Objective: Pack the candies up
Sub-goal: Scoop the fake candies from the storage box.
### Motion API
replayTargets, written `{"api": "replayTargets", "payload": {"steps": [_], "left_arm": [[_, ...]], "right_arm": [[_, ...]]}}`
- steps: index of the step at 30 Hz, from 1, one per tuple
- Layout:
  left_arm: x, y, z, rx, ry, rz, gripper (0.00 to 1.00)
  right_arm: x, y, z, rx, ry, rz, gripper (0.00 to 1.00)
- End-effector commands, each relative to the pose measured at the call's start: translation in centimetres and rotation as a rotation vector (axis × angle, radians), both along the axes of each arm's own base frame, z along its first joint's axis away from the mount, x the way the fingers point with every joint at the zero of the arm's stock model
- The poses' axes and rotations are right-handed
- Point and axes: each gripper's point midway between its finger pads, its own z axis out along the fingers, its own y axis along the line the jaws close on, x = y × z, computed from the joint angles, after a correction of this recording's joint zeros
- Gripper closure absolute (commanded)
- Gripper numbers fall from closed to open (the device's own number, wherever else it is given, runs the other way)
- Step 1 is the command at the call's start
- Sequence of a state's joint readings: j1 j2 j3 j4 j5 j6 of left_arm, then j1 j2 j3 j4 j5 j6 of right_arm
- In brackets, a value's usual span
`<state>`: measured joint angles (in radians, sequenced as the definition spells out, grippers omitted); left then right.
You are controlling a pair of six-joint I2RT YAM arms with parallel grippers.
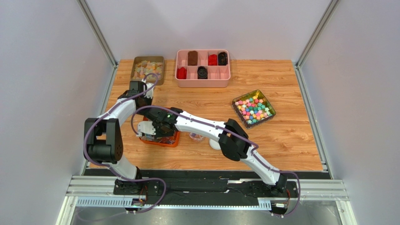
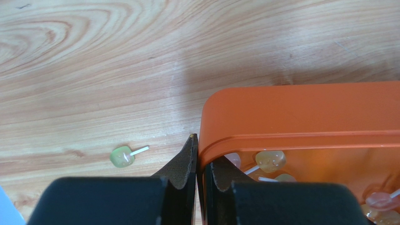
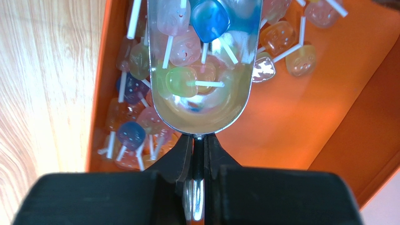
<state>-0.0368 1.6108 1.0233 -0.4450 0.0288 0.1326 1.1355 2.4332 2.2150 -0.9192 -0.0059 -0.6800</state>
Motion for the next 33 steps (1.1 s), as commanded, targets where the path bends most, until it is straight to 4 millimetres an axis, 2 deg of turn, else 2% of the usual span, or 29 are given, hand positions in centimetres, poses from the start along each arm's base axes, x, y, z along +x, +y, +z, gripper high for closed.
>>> {"api": "replayTargets", "payload": {"steps": [1,11,20,33], "left_arm": [[1.7,-2.1,1.9,-0.082,-0.06,-0.085,1.0],[1.9,-2.4,2.1,-0.062,-0.058,-0.182,1.0],[1.8,-2.4,1.9,-0.025,-0.034,-0.299,1.0],[1.8,-2.7,1.9,-0.03,-0.019,-0.342,1.0]], "right_arm": [[-0.3,0.0,0.3,0.014,0.016,0.124,1.0],[1.1,-0.3,0.1,0.012,-0.007,0.225,1.0],[1.4,-1.1,0.1,0.047,0.049,0.299,1.0],[2.6,-1.9,1.8,0.141,0.135,0.273,1.0]]}}
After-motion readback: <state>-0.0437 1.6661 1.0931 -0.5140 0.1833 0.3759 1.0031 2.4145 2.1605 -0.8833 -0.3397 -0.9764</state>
